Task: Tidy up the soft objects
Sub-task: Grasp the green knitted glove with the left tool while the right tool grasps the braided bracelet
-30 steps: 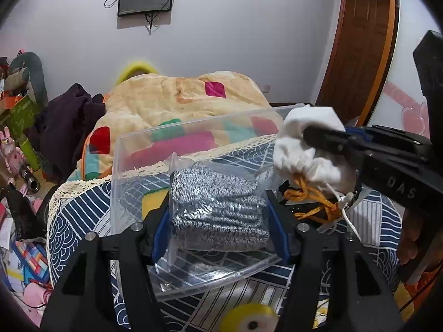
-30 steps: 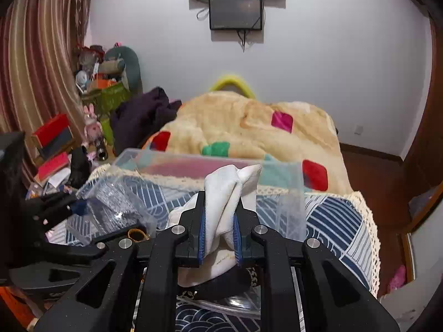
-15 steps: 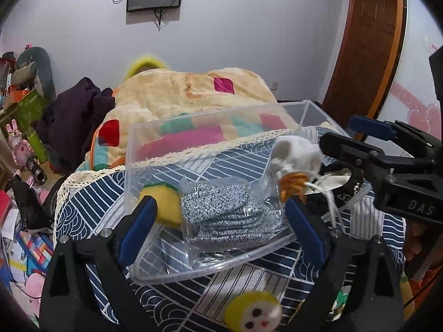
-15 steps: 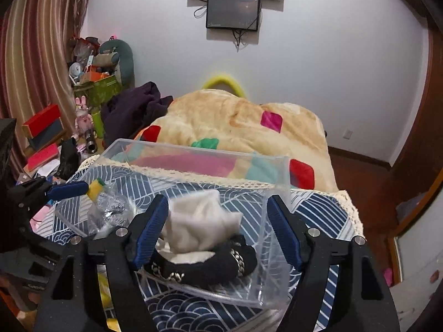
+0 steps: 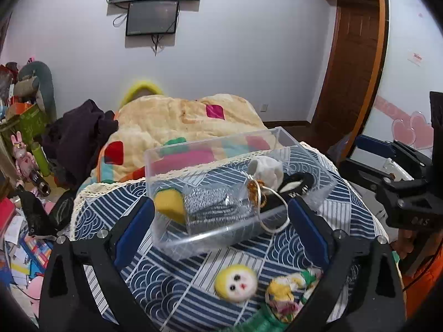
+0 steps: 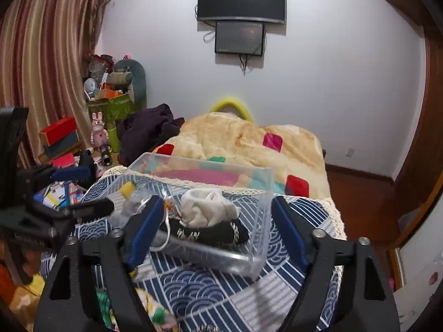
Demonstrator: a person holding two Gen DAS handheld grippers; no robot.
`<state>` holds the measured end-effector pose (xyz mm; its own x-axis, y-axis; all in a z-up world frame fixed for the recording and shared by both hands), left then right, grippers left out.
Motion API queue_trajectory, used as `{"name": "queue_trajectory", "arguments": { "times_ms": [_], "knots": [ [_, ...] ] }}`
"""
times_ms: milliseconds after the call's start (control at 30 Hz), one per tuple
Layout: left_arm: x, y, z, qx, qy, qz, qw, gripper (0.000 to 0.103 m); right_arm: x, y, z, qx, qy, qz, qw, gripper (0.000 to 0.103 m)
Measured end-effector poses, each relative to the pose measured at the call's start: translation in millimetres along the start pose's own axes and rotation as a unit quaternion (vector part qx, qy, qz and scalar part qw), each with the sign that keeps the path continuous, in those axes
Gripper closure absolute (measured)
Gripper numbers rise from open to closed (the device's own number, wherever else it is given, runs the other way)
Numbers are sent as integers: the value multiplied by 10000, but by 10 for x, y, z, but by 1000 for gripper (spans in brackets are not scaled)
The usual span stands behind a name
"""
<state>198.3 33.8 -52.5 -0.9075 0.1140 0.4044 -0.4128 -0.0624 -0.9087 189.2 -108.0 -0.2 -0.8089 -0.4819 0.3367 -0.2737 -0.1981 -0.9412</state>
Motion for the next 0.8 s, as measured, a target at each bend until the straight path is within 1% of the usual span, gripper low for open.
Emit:
{"name": "queue_trajectory", "arguments": {
  "times_ms": [67, 167, 300, 400, 467, 600, 700, 800],
  "knots": [
    [105, 42, 24, -57, 2, 15, 10000, 4, 101, 47, -21, 103, 20, 44, 9999, 20],
    [250, 172, 64, -134, 11, -18, 9999, 2, 194, 152, -40, 165, 8, -3, 9999, 20],
    [320, 430, 97, -101, 73, -237, 9996, 2, 246, 370, -48, 129, 24, -198, 9997, 20],
    [303, 648, 108, -40, 52, -451, 9990, 2, 245, 598, -60, 41, 42, -480, 9988, 20],
    [271, 853, 116, -29, 13, -672, 9977, 2, 224, 797, -68, -11, 37, -717, 9974, 20],
    [242, 1145, 153, -7, 26, -961, 9954, 2, 180, 1127, -31, -299, -38, -1177, 9926, 20],
    [229, 1334, 180, 35, 11, -1116, 9938, 2, 159, 1283, -16, -466, -74, -1401, 9890, 20],
    [230, 1468, 173, 58, -54, -1163, 9932, 2, 149, 1360, -38, -441, -75, -1510, 9875, 21]
  ]
}}
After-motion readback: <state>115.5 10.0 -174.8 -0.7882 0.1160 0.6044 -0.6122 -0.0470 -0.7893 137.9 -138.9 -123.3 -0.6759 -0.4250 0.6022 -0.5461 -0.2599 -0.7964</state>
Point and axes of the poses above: each gripper's, at about its wrist camera, not at the fingertips, and x roughly against the way its jaws point, z to its right, y to its underside, the point moved 6 cm from there along -x, roughly the way its jaws point, and after that the axes turned 11 degrees about z, right-handed, at the moved point
